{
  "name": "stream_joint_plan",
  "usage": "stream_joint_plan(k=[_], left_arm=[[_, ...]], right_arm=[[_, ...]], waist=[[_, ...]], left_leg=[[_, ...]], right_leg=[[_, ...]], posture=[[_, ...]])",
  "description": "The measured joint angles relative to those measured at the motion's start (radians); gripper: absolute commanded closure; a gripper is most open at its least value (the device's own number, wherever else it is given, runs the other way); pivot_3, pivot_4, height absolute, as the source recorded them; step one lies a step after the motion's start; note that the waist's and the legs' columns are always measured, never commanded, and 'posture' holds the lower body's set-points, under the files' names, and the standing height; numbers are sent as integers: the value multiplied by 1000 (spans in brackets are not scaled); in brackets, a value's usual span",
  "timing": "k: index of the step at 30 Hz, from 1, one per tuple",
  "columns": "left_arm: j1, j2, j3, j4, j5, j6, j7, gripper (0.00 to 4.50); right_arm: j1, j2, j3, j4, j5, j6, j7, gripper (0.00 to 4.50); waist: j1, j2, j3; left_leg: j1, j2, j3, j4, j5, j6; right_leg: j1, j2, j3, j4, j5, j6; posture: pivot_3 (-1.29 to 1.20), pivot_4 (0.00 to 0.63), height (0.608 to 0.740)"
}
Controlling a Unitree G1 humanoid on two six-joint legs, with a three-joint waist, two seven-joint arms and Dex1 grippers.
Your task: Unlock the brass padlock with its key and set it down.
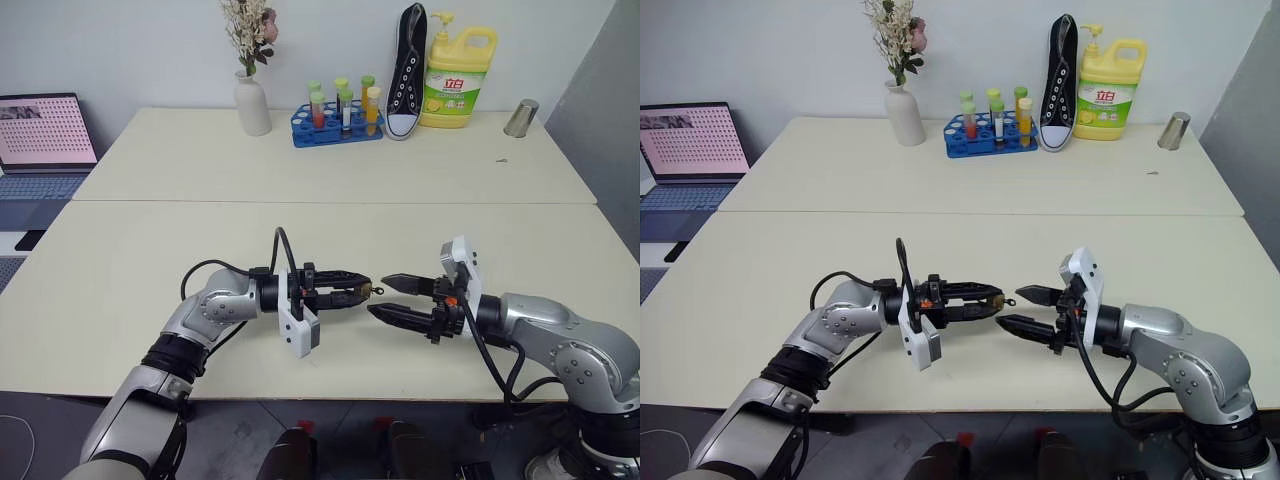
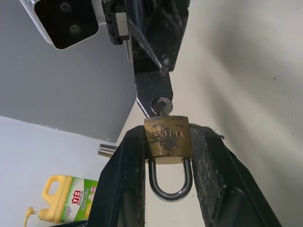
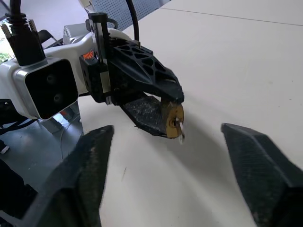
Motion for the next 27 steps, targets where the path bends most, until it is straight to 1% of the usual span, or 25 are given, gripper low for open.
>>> stream_joint_plan(k=[7,8,20,25,27], left_arm=[[2,9,-7,-3,18,-6,26,3533],[4,9,-8,-5,19,-8,30,3533],[5,11,-8,-6,39,-6,57,3533],[4,13,-8,-6,78,-30,84,3533],[-1,14,-8,-6,98,-52,104,3533]], right_arm=[[-27,-3,12,25,7,9,6,4444],[-28,-5,12,28,6,9,6,4500],[-63,-15,19,43,10,38,9,4500],[-107,-13,-17,95,112,171,-16,4500],[-129,-12,-44,125,180,242,-35,4500]], waist=[[0,0,0],[0,0,0],[0,0,0],[0,0,0],[1,0,0]], left_leg=[[0,0,0,0,0,0],[0,0,0,0,0,0],[0,0,0,0,0,0],[0,0,0,0,0,0],[0,0,0,0,0,0]], right_leg=[[0,0,0,0,0,0],[0,0,0,0,0,0],[0,0,0,0,0,0],[0,0,0,0,0,0],[0,0,0,0,0,0]], posture=[[0,150,740],[0,150,740],[0,150,740],[0,150,740],[0,150,740]])
